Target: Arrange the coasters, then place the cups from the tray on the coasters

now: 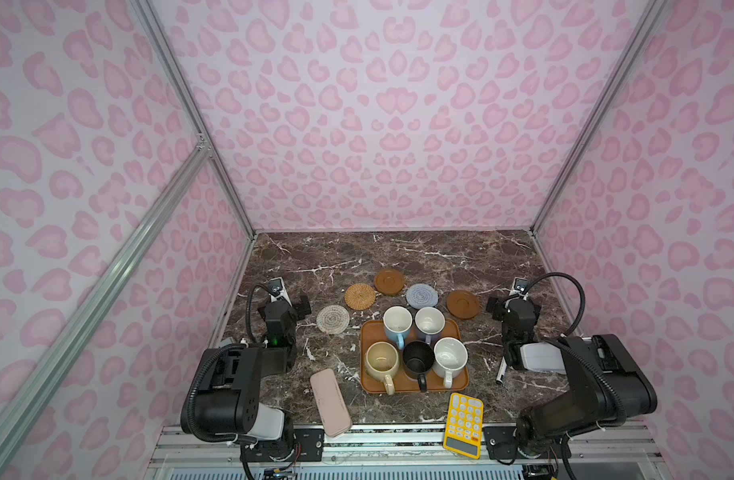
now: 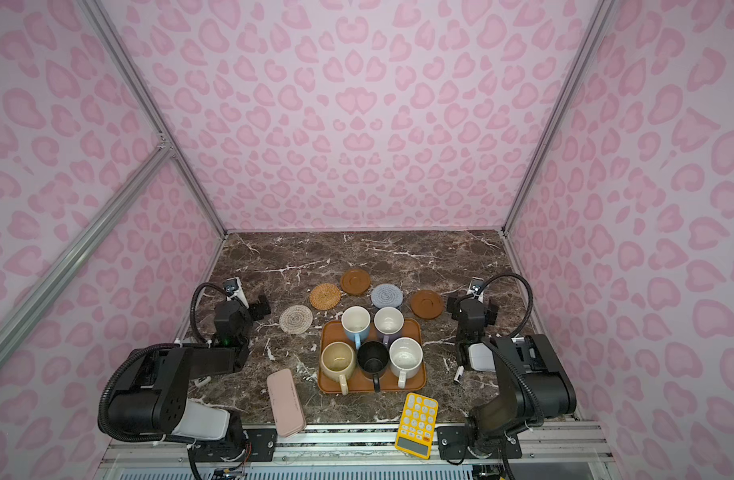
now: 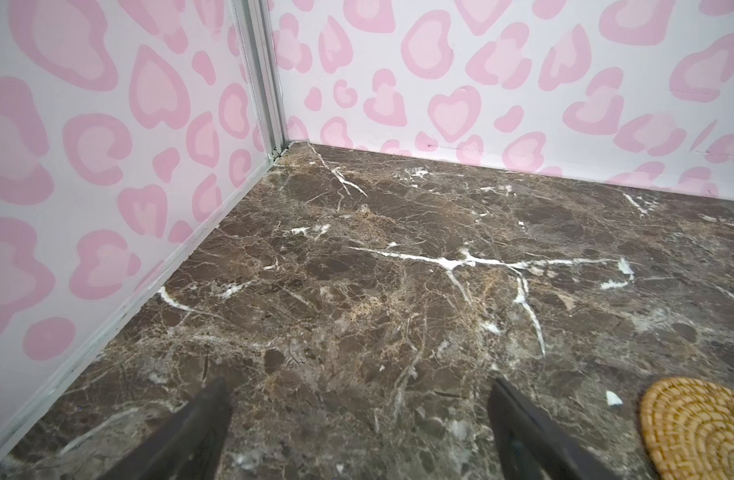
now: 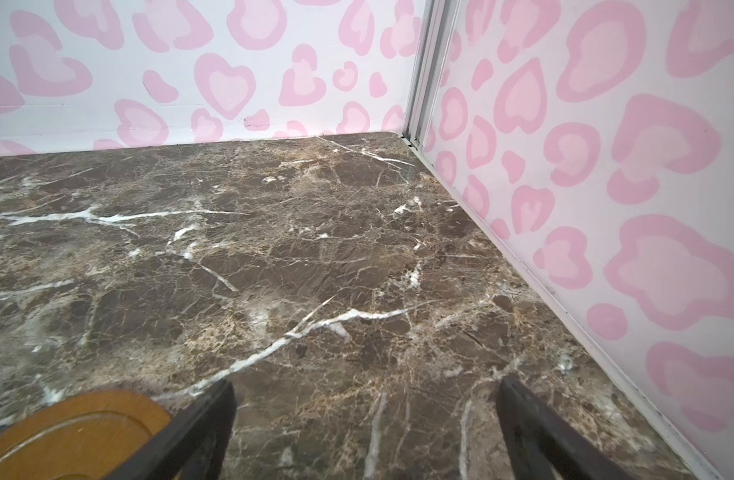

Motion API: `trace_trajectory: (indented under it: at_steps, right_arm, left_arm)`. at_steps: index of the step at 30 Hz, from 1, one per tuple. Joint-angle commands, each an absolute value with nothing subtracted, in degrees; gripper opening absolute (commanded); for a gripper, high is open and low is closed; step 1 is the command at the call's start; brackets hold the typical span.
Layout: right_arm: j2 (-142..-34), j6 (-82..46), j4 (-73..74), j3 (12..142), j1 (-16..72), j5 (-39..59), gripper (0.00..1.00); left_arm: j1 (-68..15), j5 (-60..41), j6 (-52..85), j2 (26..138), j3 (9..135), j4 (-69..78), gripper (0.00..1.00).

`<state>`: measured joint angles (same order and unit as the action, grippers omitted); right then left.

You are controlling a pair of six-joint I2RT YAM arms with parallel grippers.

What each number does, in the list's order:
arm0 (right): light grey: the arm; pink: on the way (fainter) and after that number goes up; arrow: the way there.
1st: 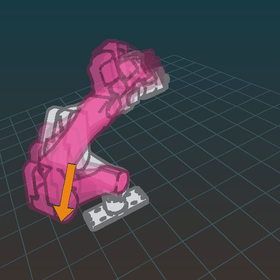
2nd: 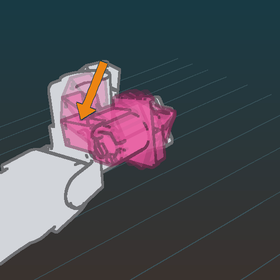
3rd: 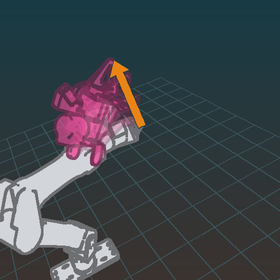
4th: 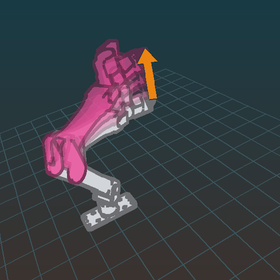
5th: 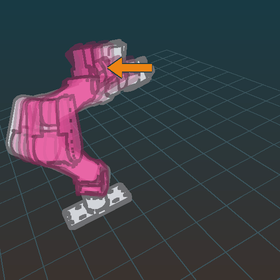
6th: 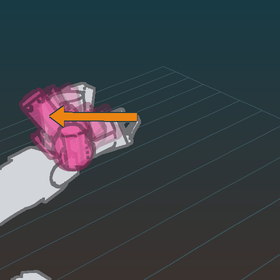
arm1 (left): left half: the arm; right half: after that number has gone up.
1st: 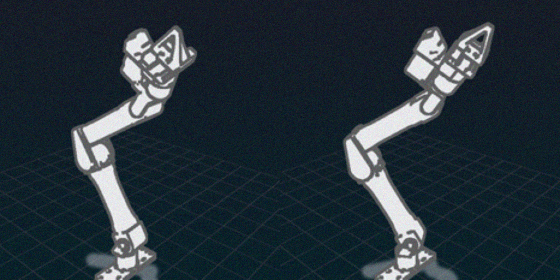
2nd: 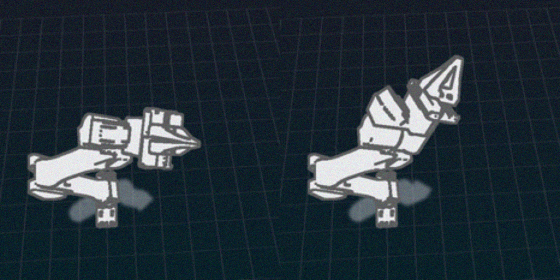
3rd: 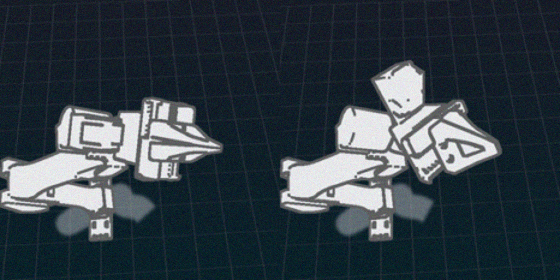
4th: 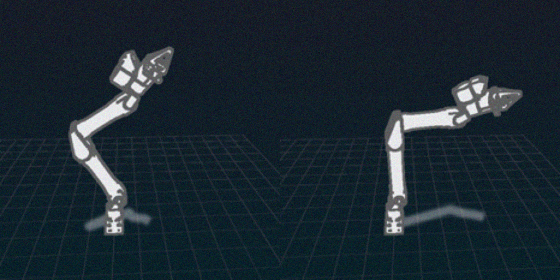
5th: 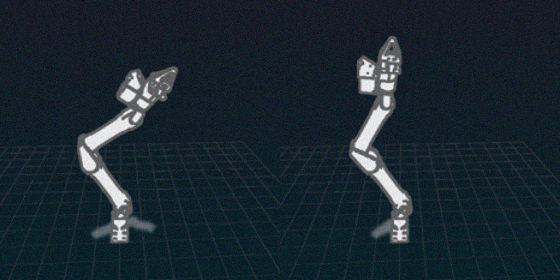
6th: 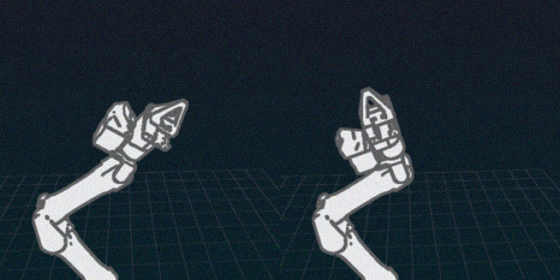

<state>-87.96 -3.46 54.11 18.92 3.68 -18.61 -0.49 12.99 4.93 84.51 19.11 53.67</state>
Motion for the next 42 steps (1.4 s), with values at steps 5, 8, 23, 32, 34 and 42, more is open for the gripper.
trace_trajectory:
  at_steps: [5,8,23,32,34,42]
  right_arm:
    - [-88.1,-3.3,56.4,19.0,3.7,-19.6,1.00]
    - [-88.1,-3.3,56.3,19.0,3.8,-19.6,1.00]
    - [-88.1,-3.3,56.2,19.1,3.7,-19.4,1.00]
    - [-88.0,-3.4,56.3,19.0,3.6,-19.4,1.00]
    - [-87.9,-3.4,56.8,18.8,3.6,-19.3,0.99]
    - [-83.8,-3.3,54.3,18.2,3.7,-19.4,0.99]
  left_arm:
    - [-0.4,12.0,4.2,84.1,18.5,56.1,0.98]
    - [-0.4,12.0,4.2,84.1,18.5,56.2,0.98]
    - [-0.4,12.0,4.2,84.1,18.6,56.1,0.98]
    - [-0.4,12.0,4.2,84.0,18.5,56.2,0.98]
    - [-0.4,12.0,4.2,84.0,18.4,56.3,0.98]
    - [-0.4,12.3,4.3,78.0,34.7,25.5,0.97]
